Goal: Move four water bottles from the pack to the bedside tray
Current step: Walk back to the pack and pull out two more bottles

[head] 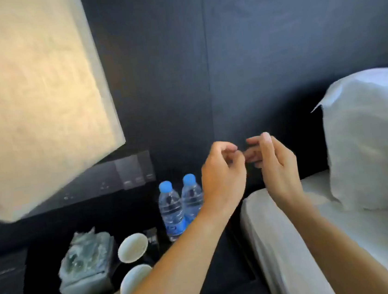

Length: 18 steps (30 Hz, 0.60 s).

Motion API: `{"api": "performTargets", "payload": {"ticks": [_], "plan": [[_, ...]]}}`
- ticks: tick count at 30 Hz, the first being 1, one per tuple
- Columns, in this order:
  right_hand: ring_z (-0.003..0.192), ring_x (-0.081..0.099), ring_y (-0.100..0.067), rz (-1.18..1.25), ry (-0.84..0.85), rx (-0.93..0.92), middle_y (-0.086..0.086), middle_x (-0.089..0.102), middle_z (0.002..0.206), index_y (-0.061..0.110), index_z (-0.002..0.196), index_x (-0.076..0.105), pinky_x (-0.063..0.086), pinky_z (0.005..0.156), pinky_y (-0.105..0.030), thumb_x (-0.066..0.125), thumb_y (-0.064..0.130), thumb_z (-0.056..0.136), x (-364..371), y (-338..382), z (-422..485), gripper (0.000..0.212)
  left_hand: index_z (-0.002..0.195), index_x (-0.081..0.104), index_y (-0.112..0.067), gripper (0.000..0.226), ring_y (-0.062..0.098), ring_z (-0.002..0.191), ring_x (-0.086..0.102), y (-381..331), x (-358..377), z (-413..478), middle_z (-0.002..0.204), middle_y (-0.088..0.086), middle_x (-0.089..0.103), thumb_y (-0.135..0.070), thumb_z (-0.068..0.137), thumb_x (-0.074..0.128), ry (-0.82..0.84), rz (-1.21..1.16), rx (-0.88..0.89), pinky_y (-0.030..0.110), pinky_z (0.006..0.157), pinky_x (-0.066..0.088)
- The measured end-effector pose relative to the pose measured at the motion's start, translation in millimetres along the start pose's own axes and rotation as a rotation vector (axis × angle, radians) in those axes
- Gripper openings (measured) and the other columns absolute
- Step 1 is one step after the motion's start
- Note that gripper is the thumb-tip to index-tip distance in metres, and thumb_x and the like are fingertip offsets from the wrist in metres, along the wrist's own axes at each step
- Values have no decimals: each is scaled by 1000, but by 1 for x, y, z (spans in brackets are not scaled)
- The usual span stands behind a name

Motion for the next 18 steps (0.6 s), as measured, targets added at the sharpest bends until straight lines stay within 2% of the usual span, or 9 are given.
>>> {"api": "performTargets", "payload": {"ticks": [2,4,6,8,9,12,15,16,18], "plan": [[81,75,-14,-22,-82,54,-2,77,83,27,97,74,56,75,-28,37,56,100,-73,63,33,46,97,69,-20,11,15,92,70,-72,53,-3,94,-5,76,-22,99,58,123,-71,-112,38,87,55],[82,74,-12,-100,-121,100,0,77,85,24,98,74,56,74,-26,40,56,97,-147,134,69,47,96,71,-22,16,17,95,71,-169,104,-1,97,-6,77,-30,100,58,313,-63,-105,38,86,56],[89,74,-18,-229,-163,136,-1,77,92,18,100,73,57,82,-35,47,53,96,-227,214,103,44,96,71,-24,17,14,93,70,-283,139,9,99,-9,77,-33,100,58,440,-27,-23,32,80,55],[98,72,-27,-335,-212,162,-6,76,100,14,105,71,55,92,-46,55,41,99,-309,300,127,32,95,70,-25,15,18,91,68,-400,156,22,99,-6,76,-30,100,57,492,58,136,33,76,52],[101,71,-30,-402,-254,167,-8,76,104,14,108,70,55,92,-46,57,34,100,-351,344,130,25,95,69,-25,14,20,91,67,-456,163,24,99,-4,75,-29,99,57,514,101,227,34,76,51],[100,70,-24,-615,-373,174,1,71,101,24,109,69,54,79,-32,59,32,100,-463,476,97,16,95,66,-31,11,20,91,65,-604,185,-3,99,-5,70,-33,98,56,696,184,418,32,73,45],[98,70,-23,-779,-503,245,0,71,104,20,117,70,51,76,-29,62,39,98,-562,585,16,28,93,63,-37,10,20,93,66,-726,207,-79,93,-10,69,-40,98,55,946,212,606,31,70,44],[98,70,-22,-831,-552,272,-3,73,108,20,120,69,52,77,-29,63,43,96,-588,618,-21,34,96,64,-38,12,21,95,66,-764,211,-115,96,-8,70,-43,98,53,1024,201,686,33,73,46],[105,68,-22,-947,-677,331,-8,72,118,20,127,67,53,89,-36,64,49,94,-637,679,-108,44,102,63,-37,19,22,98,66,-835,214,-203,106,-4,73,-51,97,51,1175,155,844,36,83,51]]}}
Point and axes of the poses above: each hand's wrist, its own z-axis towards the middle knuckle, its own x-axis out of the palm, y = z × x, the point moved 8 cm from there along z, towards the middle knuckle
